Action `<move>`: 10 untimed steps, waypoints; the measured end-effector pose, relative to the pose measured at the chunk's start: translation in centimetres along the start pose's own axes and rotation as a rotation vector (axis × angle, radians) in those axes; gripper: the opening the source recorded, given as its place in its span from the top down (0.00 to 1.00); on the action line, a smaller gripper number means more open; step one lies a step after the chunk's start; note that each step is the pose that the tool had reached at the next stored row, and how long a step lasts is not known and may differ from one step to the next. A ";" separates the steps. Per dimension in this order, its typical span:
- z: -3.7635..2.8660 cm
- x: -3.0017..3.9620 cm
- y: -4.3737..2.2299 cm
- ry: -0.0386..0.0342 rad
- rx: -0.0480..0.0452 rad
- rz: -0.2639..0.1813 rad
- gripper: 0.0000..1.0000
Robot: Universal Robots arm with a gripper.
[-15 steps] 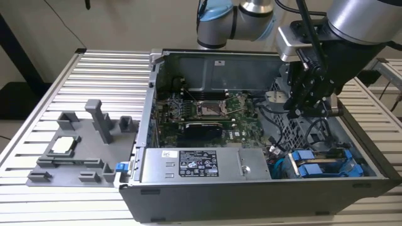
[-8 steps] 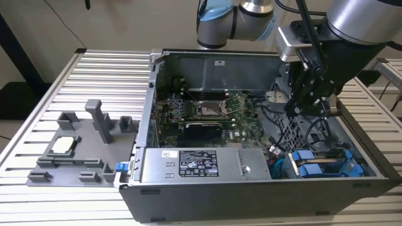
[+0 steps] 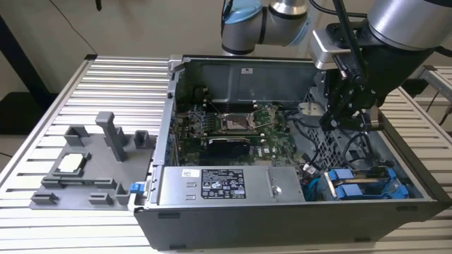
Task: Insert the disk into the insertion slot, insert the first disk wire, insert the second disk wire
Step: 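Insert the first disk wire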
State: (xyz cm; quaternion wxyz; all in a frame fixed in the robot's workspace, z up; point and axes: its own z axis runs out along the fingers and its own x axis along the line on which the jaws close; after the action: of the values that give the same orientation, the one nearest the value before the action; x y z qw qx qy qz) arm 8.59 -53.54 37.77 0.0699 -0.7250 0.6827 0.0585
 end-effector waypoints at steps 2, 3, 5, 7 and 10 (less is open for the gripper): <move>0.00 0.00 0.00 -0.0002 0.0000 0.000 0.85; 0.00 0.00 0.00 0.0034 -0.0003 0.000 0.85; 0.00 -0.01 -0.01 0.0362 -0.0028 0.000 0.85; 0.02 -0.04 0.00 0.0716 -0.0050 -0.001 0.85; 0.02 -0.05 -0.02 0.1270 -0.0083 -0.001 0.85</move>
State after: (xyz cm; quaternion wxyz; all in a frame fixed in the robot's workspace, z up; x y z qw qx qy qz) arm 8.61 -53.49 37.77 0.0235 -0.7280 0.6850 0.0152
